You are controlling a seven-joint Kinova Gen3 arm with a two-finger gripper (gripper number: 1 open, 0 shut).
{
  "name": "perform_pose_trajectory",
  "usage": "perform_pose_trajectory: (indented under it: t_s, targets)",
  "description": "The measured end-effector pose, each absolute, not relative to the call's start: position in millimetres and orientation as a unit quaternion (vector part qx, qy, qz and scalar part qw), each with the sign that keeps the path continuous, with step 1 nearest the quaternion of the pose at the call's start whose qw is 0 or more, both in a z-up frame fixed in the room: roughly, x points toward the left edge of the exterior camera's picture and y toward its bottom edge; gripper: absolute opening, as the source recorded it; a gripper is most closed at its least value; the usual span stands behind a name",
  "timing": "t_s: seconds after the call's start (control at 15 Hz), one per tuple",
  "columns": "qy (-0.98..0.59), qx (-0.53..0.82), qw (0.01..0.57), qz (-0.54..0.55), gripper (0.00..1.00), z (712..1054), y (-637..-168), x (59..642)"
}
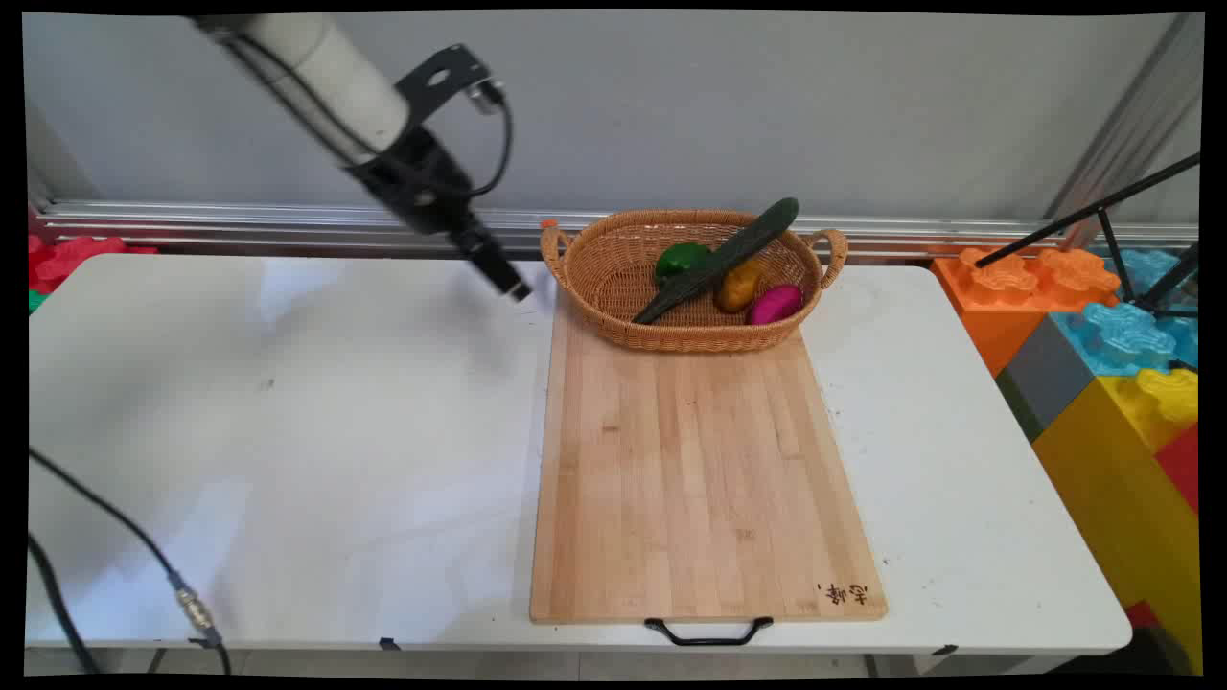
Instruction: Pick up the cucumber from the vegetable basket
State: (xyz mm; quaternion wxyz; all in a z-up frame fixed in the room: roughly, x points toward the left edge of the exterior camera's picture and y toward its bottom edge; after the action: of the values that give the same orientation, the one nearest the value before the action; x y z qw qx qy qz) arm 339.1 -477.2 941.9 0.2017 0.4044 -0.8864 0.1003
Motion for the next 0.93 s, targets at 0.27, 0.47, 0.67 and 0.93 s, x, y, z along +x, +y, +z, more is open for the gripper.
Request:
perform_pose_trajectory:
  t_s: [0.27,0.47,0.67,0.93]
  targets:
    - [-0.868,0.425,0.229,0.118,1.0,935.5,-508.2,309.5]
    - [-0.859,0.431,0.248,0.12,1.0,919.0,-534.4,284.4]
    - [-0.856,0.433,0.257,0.119,1.0,901.4,-552.6,264.9]
    - [-0.852,0.435,0.265,0.118,1.0,869.1,-577.4,237.5]
